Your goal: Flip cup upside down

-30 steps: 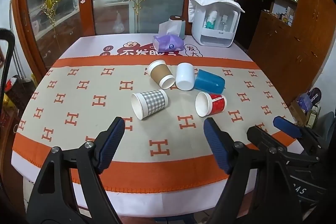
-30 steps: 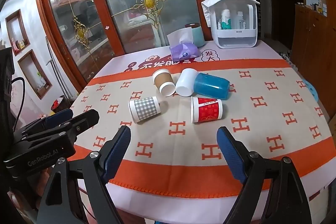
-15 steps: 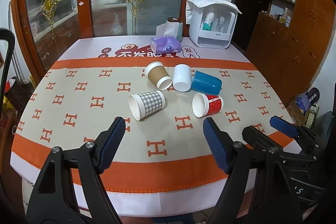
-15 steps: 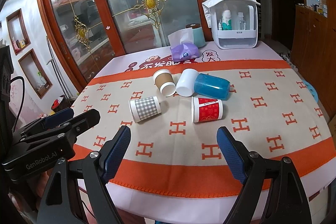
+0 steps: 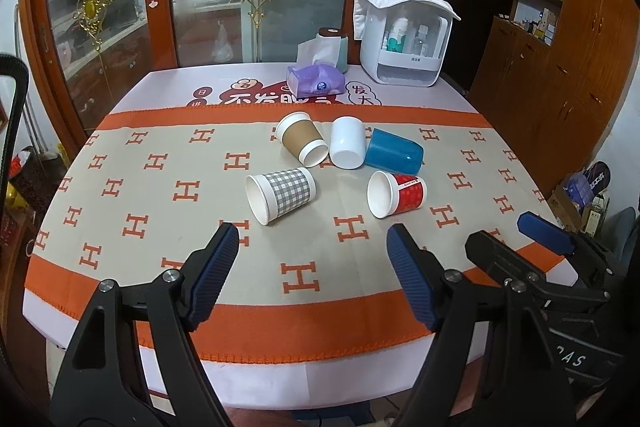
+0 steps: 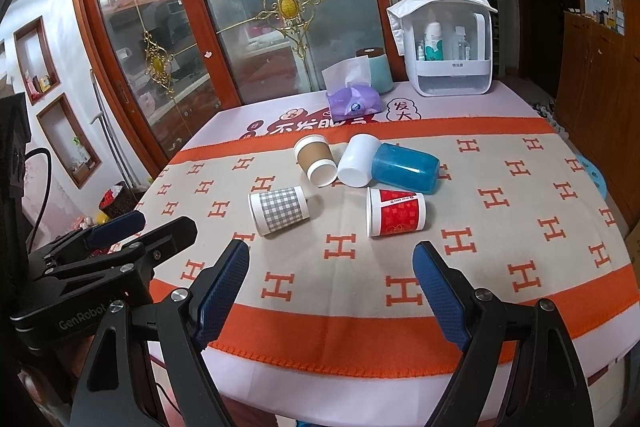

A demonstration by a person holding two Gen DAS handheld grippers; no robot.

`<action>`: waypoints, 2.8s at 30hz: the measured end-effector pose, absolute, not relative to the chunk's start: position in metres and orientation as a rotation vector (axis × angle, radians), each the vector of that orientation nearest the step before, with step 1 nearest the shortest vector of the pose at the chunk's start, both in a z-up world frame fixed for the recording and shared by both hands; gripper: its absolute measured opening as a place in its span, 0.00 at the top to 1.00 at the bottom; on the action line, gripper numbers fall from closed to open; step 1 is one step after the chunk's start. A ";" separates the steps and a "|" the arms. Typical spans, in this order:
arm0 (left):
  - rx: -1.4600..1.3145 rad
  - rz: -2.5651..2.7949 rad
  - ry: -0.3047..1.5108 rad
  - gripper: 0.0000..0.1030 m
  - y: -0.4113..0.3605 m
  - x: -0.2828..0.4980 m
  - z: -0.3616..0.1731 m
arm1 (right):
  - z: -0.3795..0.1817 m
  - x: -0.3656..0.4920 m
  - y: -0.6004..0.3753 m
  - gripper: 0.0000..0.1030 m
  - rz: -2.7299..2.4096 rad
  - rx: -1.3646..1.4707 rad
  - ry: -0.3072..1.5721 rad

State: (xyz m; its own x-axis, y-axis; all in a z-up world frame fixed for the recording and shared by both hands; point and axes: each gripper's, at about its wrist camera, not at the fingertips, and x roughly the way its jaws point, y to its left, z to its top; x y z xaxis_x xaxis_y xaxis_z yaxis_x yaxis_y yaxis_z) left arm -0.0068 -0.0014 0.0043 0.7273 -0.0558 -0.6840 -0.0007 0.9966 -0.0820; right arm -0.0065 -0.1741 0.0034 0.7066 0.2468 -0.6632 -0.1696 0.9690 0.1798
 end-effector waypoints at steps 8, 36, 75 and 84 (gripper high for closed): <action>-0.034 -0.035 0.780 0.28 -0.002 0.001 0.004 | 0.011 -0.002 -0.171 0.17 0.234 0.107 0.760; 0.310 -0.302 1.161 0.28 0.005 0.192 -0.063 | -0.116 0.156 -0.169 0.19 0.234 0.407 1.108; 0.209 -0.155 1.442 0.38 -0.003 0.243 -0.140 | -0.181 0.166 -0.190 0.19 0.204 0.567 1.206; -0.198 -0.129 1.499 0.38 0.004 0.181 -0.137 | -0.175 0.138 -0.210 0.19 0.191 0.588 1.198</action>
State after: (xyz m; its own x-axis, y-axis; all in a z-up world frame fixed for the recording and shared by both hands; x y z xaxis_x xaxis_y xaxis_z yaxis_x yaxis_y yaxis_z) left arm 0.1813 0.0040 -0.1373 0.0690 -0.2069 -0.9759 -0.0369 0.9770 -0.2098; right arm 0.1377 -0.2100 -0.1747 0.3694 0.4401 -0.8184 0.1634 0.8363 0.5234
